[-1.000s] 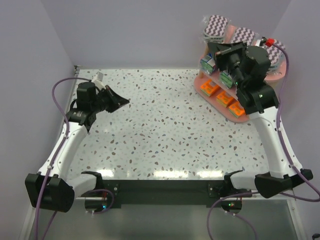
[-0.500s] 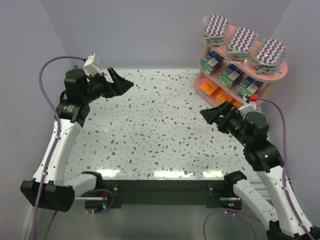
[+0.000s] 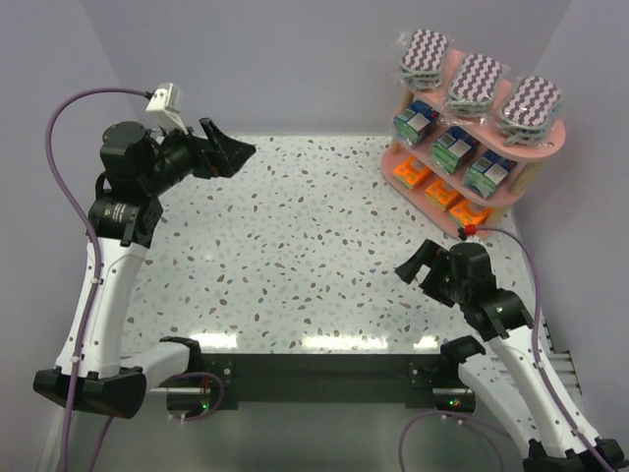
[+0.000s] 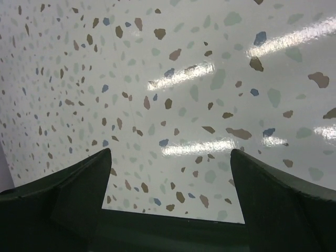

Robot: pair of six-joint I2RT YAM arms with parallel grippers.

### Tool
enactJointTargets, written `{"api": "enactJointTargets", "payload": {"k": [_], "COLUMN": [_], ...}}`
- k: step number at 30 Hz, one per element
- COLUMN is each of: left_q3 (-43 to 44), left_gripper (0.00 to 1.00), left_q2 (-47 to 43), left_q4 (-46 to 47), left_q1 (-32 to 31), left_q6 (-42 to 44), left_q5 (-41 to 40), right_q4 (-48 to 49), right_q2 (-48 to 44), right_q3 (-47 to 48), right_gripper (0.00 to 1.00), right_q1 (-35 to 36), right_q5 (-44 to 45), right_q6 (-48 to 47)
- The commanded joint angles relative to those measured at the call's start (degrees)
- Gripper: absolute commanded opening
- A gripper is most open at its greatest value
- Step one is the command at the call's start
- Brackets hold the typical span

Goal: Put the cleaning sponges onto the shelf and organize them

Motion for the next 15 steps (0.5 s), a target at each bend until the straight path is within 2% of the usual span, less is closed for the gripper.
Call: {"api": "enactJointTargets", "payload": {"k": [1, 7, 15], "left_q3": [3.87, 6.94, 6.34], "left_gripper": [1.00, 1.00, 1.00], "left_q2": [-1.23, -0.96, -1.84], "left_q4": [-0.12, 0.23, 1.11], "left_q1": [0.45, 0.37, 0.28], "left_q6": [1.78, 1.78, 1.96], "left_q5": [0.77, 2.00, 2.53], "right_q4": [-2.39, -5.56, -7.32], "right_q2": [-2.62, -5.08, -2.71], "right_q3": [-0.71, -2.29, -0.89], "right_gripper": [0.98, 0.98, 0.98], "right_q1": [-0.07, 0.02, -0.15], "right_q5": [3.61, 7.21, 10.82], "right_q6": [0.43, 0.78, 1.84]}}
